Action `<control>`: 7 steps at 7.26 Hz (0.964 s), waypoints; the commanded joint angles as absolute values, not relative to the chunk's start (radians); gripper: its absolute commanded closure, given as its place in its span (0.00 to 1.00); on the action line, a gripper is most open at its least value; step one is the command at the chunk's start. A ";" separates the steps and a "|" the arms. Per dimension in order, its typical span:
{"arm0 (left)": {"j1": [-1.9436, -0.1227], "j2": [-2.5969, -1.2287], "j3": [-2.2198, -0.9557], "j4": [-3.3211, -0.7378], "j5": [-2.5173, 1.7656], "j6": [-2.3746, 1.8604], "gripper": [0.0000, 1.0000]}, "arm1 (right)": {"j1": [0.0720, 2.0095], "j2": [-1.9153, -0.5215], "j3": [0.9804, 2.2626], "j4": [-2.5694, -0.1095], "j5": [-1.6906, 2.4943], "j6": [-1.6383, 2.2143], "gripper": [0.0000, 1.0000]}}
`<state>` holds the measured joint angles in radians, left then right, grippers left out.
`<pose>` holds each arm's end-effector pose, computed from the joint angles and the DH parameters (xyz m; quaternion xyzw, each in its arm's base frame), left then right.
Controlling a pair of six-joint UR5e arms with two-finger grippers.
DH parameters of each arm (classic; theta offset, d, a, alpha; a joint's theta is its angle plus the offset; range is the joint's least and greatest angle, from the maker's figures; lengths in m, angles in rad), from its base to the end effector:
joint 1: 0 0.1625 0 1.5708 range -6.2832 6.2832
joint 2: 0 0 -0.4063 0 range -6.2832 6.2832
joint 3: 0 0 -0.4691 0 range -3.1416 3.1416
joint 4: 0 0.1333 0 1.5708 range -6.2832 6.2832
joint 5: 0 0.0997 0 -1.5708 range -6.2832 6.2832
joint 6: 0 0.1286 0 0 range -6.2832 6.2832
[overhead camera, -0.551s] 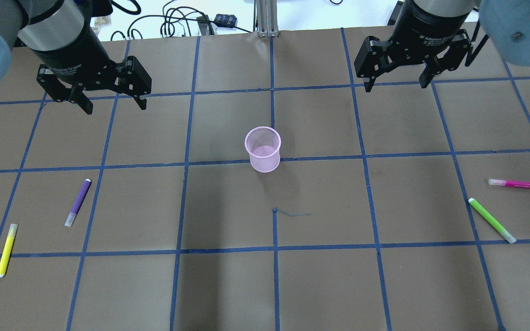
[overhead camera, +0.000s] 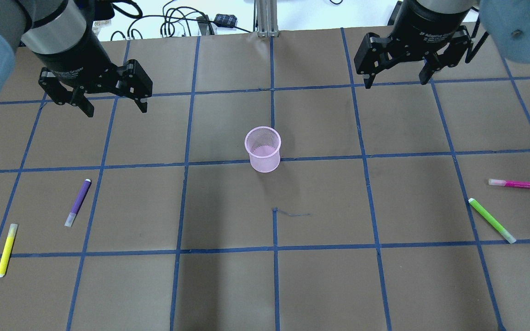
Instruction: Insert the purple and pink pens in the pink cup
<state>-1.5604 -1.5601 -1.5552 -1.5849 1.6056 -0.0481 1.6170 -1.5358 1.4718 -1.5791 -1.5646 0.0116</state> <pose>-0.1229 -0.5672 0.4538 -0.0293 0.9994 -0.0064 0.0173 0.1613 -0.5843 0.4775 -0.0174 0.9992 -0.0360 0.0041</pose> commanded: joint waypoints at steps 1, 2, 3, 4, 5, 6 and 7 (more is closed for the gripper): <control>-1.548 -1.546 -1.574 -1.600 1.611 -0.013 0.00 | 1.532 -1.537 1.473 -1.603 -1.595 -0.076 0.00; -1.520 -1.557 -1.588 -1.623 1.618 0.018 0.00 | 1.399 -1.545 1.473 -1.592 -1.597 -0.311 0.00; -1.473 -1.574 -1.615 -1.614 1.614 0.076 0.00 | 1.277 -1.551 1.473 -1.579 -1.588 -0.519 0.00; -1.442 -1.594 -1.640 -1.608 1.614 0.162 0.00 | 1.175 -1.546 1.477 -1.583 -1.579 -0.708 0.00; -1.407 -1.617 -1.647 -1.608 1.614 0.255 0.00 | 1.079 -1.536 1.485 -1.591 -1.577 -0.929 0.03; -1.360 -1.638 -1.655 -1.609 1.615 0.309 0.00 | 0.995 -1.507 1.486 -1.594 -1.536 -1.125 0.04; -1.324 -1.672 -1.675 -1.599 1.615 0.396 0.00 | 0.921 -1.468 1.486 -1.597 -1.508 -1.305 0.02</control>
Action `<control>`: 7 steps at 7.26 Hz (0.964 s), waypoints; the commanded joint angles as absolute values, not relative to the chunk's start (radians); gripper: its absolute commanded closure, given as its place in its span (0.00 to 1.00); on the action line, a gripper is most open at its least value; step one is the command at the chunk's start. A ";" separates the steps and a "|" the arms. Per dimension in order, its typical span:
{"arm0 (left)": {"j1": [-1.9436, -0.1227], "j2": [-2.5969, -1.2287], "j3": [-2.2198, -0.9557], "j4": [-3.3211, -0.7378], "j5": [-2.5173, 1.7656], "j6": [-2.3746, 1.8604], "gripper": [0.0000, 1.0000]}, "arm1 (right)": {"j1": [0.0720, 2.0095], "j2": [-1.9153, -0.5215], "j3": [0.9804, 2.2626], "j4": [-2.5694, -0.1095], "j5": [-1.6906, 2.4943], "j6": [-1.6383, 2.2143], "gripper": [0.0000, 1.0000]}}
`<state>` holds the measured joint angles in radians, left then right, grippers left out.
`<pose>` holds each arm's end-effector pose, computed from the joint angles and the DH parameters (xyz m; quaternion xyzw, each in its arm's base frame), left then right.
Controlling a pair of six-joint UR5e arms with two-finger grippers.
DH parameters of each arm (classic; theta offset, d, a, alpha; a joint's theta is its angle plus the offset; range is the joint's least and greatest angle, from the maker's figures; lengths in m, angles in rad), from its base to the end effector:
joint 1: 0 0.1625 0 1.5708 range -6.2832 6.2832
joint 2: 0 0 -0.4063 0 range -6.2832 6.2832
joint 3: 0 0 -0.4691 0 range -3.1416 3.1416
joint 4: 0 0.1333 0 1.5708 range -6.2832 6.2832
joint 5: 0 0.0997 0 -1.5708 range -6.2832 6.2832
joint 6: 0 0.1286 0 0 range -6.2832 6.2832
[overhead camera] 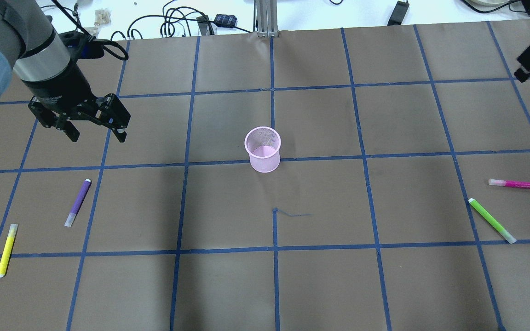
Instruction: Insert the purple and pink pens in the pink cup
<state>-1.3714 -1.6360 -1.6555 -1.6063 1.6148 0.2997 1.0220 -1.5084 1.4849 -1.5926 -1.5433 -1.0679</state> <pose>-0.0133 -0.5787 0.3532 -0.0519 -0.9941 -0.0951 0.0016 -0.1961 -0.5830 0.4551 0.2569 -0.9661 0.0256 0.0069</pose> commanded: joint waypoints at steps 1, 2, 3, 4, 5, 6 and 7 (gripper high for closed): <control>-1.295 -1.710 -1.702 -1.550 1.637 0.429 0.00 | 0.854 -1.413 1.486 -1.623 -1.458 -1.488 0.02; -1.276 -1.739 -1.732 -1.539 1.691 0.522 0.00 | 0.771 -1.348 1.486 -1.618 -1.387 -1.643 0.02; -1.269 -1.774 -1.746 -1.502 1.768 0.588 0.00 | 0.696 -1.274 1.486 -1.618 -1.338 -1.825 0.02; -1.256 -1.814 -1.750 -1.403 1.784 0.594 0.00 | 0.674 -1.191 1.483 -1.621 -1.327 -2.128 0.01; -1.252 -1.863 -1.752 -1.311 1.789 0.639 0.00 | 0.670 -1.136 1.483 -1.627 -1.278 -2.270 0.02; -1.243 -1.899 -1.752 -1.264 1.789 0.805 0.00 | 0.663 -1.094 1.486 -1.608 -1.220 -2.366 0.05; -1.211 -1.922 -1.758 -1.259 1.787 0.816 0.00 | 0.655 -1.051 1.488 -1.579 -1.194 -2.447 0.09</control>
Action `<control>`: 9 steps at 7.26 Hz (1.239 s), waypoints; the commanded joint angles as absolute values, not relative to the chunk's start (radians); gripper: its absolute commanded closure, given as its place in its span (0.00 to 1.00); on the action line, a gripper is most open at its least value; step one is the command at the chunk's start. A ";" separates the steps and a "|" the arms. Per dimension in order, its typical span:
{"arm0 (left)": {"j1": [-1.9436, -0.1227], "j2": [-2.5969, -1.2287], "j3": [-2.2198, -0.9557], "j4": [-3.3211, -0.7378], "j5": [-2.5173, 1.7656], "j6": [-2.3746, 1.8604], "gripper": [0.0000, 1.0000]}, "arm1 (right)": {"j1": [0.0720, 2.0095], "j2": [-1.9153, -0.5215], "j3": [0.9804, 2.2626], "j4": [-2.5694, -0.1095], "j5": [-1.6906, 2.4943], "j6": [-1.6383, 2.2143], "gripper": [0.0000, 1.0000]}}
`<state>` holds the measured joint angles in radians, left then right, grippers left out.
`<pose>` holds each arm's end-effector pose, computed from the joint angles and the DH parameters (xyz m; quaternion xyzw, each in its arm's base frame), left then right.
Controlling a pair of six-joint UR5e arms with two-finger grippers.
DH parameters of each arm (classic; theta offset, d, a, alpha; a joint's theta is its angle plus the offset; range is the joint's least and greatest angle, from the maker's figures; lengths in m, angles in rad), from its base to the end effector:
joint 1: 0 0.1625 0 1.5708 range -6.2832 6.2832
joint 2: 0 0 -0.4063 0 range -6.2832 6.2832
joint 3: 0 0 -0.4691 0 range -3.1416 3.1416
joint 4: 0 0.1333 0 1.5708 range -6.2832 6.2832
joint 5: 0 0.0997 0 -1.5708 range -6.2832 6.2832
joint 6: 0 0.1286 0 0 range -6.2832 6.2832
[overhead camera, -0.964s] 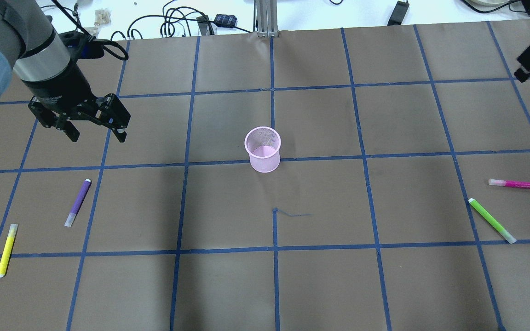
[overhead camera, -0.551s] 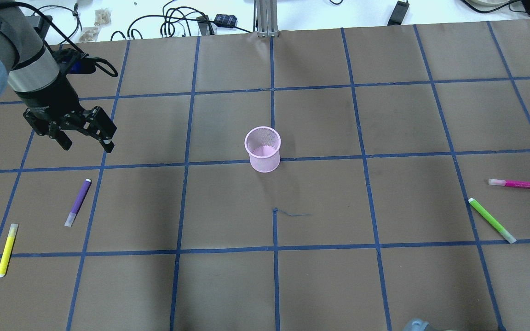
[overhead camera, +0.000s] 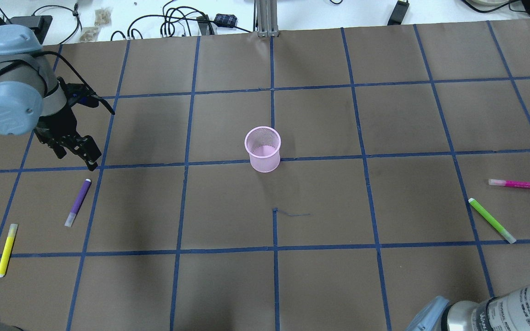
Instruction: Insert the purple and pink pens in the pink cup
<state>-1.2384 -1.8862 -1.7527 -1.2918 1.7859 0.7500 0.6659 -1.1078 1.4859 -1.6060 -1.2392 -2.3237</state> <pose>0.0985 -0.6097 0.1807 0.2163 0.9644 0.1478 0.0357 -0.4190 -0.5519 0.2048 -0.6117 0.7557 -0.1698 0.1610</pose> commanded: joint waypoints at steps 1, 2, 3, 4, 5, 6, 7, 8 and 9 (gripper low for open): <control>-1.184 -1.937 -1.773 -1.259 1.789 0.822 0.00 | 0.614 -1.004 1.500 -1.518 -1.177 -2.486 0.09; -1.169 -1.957 -1.776 -1.243 1.792 0.807 0.00 | 0.580 -0.987 1.520 -1.505 -1.139 -2.497 0.08; -1.169 -1.985 -1.784 -1.209 1.822 0.702 0.00 | 0.575 -0.983 1.567 -1.505 -1.135 -2.514 0.08; -1.170 -1.997 -1.799 -1.206 1.839 0.662 0.00 | 0.575 -0.992 1.586 -1.508 -1.149 -2.488 0.07; -1.170 -2.020 -1.799 -1.192 1.839 0.643 0.03 | 0.575 -0.980 1.597 -1.509 -1.158 -2.482 0.08; -1.173 -2.049 -1.799 -1.125 1.836 0.606 0.03 | 0.575 -0.979 1.597 -1.526 -1.161 -2.499 0.09; -1.173 -2.052 -1.801 -1.123 1.835 0.606 0.04 | 0.577 -0.970 1.597 -1.525 -1.178 -2.535 0.16; -1.175 -2.052 -1.801 -1.121 1.829 0.597 0.05 | 0.575 -0.963 1.597 -1.534 -1.177 -2.584 0.22; -1.175 -2.054 -1.802 -1.121 1.824 0.595 0.06 | 0.577 -0.960 1.598 -1.545 -1.177 -2.600 0.22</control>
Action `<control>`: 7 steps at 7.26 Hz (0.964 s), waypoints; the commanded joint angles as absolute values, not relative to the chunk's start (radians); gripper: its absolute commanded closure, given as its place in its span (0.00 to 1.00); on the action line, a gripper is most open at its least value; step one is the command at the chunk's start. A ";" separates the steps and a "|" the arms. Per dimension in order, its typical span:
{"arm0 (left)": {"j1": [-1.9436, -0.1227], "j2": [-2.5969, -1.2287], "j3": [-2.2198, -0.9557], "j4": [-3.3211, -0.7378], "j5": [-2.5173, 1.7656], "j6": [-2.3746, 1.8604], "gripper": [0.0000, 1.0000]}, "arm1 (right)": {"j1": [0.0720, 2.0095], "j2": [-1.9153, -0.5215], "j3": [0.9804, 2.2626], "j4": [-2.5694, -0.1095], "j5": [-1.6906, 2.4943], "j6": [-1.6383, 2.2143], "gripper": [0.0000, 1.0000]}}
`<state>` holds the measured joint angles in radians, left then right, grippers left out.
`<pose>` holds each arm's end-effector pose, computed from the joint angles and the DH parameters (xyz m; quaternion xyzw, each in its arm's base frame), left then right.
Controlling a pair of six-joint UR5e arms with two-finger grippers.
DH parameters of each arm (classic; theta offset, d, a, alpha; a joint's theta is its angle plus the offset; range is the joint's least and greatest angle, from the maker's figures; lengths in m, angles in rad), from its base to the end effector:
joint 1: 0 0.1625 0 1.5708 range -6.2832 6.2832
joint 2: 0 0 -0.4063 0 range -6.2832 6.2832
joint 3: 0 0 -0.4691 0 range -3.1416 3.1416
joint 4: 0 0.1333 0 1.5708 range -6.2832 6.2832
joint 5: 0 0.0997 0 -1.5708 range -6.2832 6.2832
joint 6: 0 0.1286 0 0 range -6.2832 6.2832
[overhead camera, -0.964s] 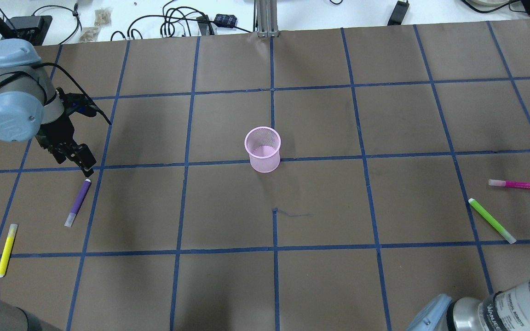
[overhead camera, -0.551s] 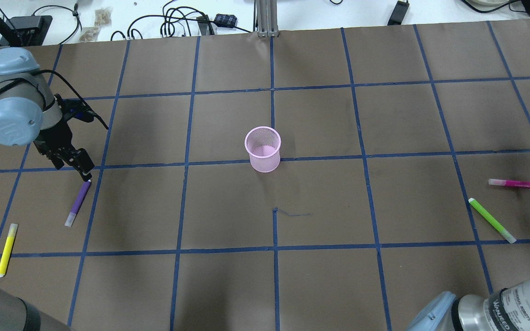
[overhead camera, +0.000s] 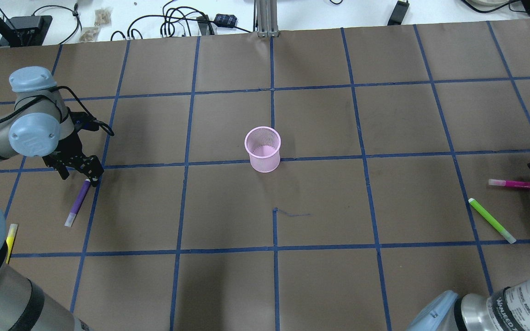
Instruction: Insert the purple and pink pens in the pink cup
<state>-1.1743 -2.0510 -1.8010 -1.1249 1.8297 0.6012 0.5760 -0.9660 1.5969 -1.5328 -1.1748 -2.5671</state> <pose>0.1418 -0.5987 0.0709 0.1174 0.9761 0.1761 0.0498 -0.4157 -0.4881 0.0651 -0.6097 0.7001 -0.2489 0.2760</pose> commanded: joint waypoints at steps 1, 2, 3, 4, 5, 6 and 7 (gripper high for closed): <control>-1.175 -2.056 -1.805 -1.123 1.821 0.588 0.06 | 0.575 -0.956 1.603 -1.548 -1.177 -2.643 0.32; -1.175 -2.054 -1.810 -1.121 1.821 0.569 0.08 | 0.575 -0.953 1.605 -1.552 -1.177 -2.670 0.42; -1.184 -2.054 -1.810 -1.120 1.819 0.562 0.10 | 0.575 -0.953 1.600 -1.555 -1.177 -2.668 0.49; -1.186 -2.056 -1.810 -1.121 1.819 0.558 0.10 | 0.575 -0.950 1.601 -1.555 -1.177 -2.665 0.53; -1.189 -2.056 -1.810 -1.123 1.824 0.566 0.10 | 0.575 -0.950 1.601 -1.558 -1.177 -2.668 0.59; -1.189 -2.054 -1.810 -1.124 1.833 0.571 0.09 | 0.575 -0.950 1.601 -1.559 -1.175 -2.668 0.59; -1.189 -2.054 -1.810 -1.124 1.835 0.577 0.13 | 0.575 -0.950 1.600 -1.559 -1.175 -2.669 0.59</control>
